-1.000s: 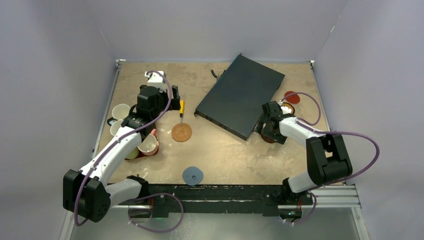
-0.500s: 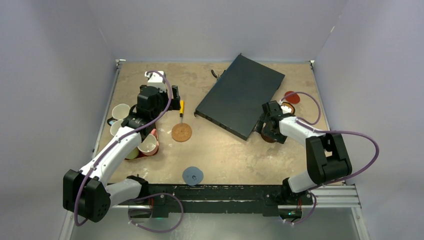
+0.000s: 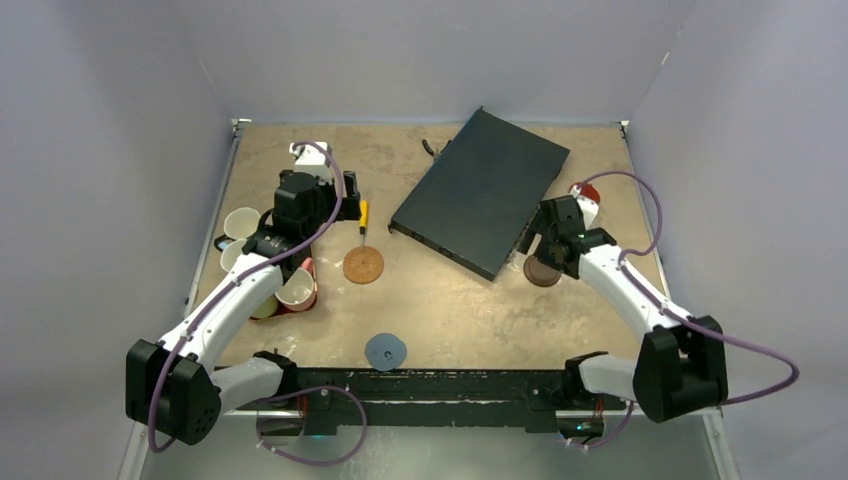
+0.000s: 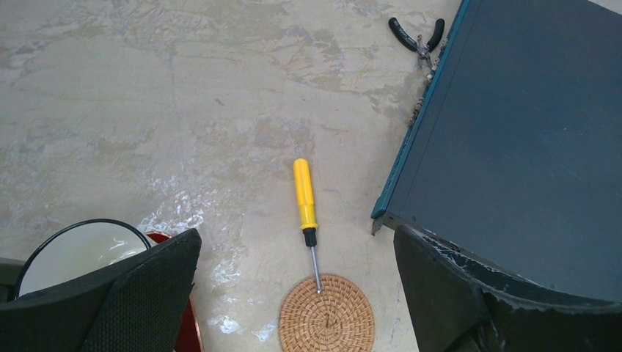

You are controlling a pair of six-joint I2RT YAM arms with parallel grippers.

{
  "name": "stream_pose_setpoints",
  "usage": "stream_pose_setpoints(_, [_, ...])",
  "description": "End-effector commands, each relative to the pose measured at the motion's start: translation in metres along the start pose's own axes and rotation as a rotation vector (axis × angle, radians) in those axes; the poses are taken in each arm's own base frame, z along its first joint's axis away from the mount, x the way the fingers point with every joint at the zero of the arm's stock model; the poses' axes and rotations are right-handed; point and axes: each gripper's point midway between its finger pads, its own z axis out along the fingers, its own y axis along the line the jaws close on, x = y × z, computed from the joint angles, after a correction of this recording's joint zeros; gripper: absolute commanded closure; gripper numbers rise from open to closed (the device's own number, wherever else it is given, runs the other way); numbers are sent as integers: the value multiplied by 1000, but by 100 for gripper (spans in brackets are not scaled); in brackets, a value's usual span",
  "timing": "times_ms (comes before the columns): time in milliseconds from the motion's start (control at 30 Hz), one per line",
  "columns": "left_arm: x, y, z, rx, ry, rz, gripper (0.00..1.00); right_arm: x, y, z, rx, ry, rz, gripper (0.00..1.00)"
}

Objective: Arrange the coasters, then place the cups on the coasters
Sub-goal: Move the coaster to the center of the board.

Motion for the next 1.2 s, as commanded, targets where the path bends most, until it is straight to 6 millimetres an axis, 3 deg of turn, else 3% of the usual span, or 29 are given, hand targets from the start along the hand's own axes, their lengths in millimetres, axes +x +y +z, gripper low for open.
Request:
stream_pose_setpoints(0, [-23,-3,-7,5,-68,-14,1,-20,26,-36,-162,-41,-84,2])
stream_pose_setpoints(100, [-22,-4,-6,10,-64,-17,1,-19,59,-70,-329,-91,-163,3])
stream_pose_setpoints(200, [-25,2,-6,-24,-64,-8,1,-6,95,-105,-483,-123,-232,4])
stream_pose_setpoints(333, [-39,22,-22,-119,-138,-3,1,25,143,-139,-673,-107,-298,11])
stream_pose_setpoints(500, [-51,21,-35,-100,-199,-9,2,69,207,-168,-823,-108,-416,15])
stream_pose_setpoints(667, [-52,29,-40,-142,-223,-31,3,105,266,-159,-817,-103,-542,17])
stream_pose_setpoints(767, [-54,33,-44,-158,-247,-48,3,127,303,-144,-800,-107,-609,20])
stream_pose_setpoints(933, [-56,44,-49,-211,-263,-45,2,156,356,-132,-898,-87,-671,24])
stream_pose_setpoints(1033, [-55,46,-49,-225,-262,-38,2,169,378,-118,-896,-80,-706,26])
stream_pose_setpoints(1167, [-55,43,-45,-211,-252,-32,2,187,392,-99,-892,-70,-759,29])
